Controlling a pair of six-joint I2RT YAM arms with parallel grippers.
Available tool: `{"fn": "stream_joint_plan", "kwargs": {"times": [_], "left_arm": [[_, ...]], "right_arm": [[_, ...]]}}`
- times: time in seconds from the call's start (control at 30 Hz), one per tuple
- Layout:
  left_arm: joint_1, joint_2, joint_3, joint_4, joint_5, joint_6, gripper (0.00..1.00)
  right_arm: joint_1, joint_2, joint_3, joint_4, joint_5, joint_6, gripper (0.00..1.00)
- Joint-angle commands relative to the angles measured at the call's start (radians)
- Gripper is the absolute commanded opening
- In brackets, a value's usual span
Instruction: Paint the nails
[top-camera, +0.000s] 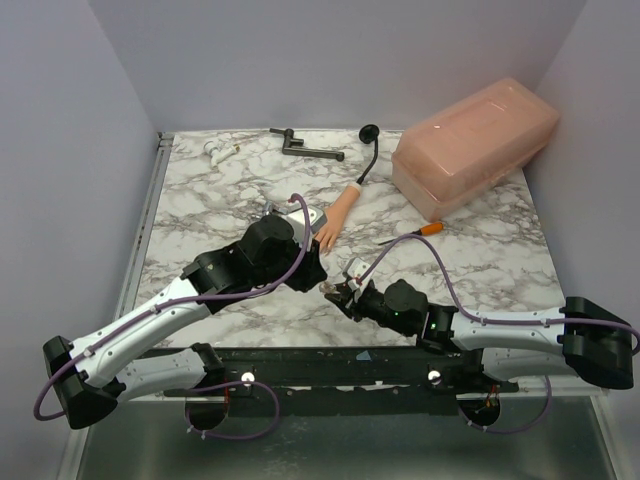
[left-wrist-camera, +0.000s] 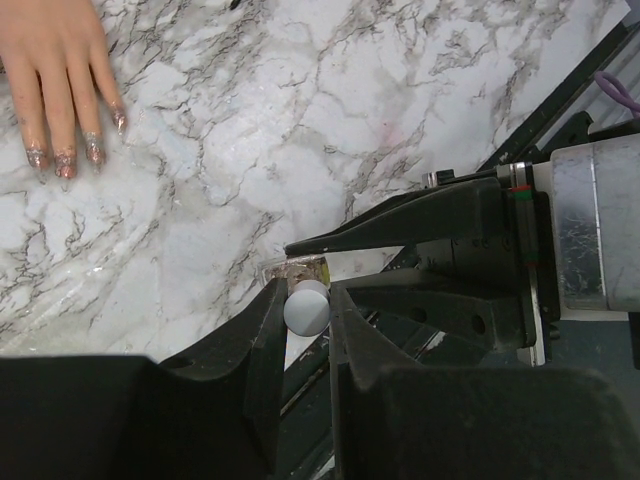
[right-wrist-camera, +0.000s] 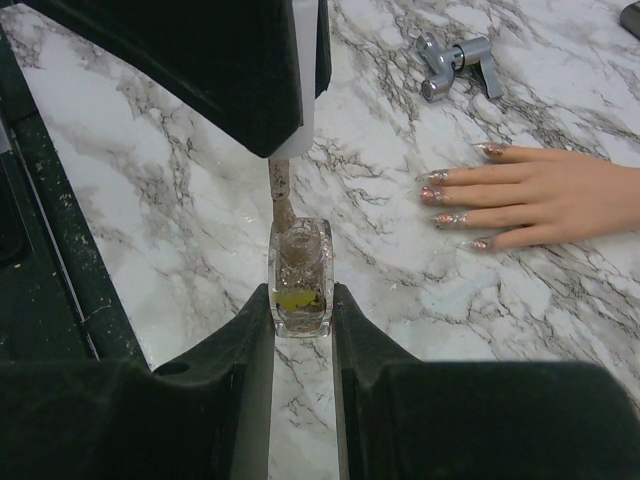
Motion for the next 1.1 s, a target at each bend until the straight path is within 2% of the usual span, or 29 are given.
{"fn": "stream_joint_plan", "kwargs": {"times": [0.0, 1.07], "left_arm": [[-0.008, -0.001, -0.018, 0.024, -0.037, -0.012, 0.00], [-0.014, 0.030, -0.030, 0.048, -0.077, -0.013, 0.00]], "right_arm": [[-0.003, 0.008, 0.025, 0.012, 0.016, 0.006, 0.01], [-0.002, -0.002, 0.020, 0.016, 0.015, 0.004, 0.01]]}}
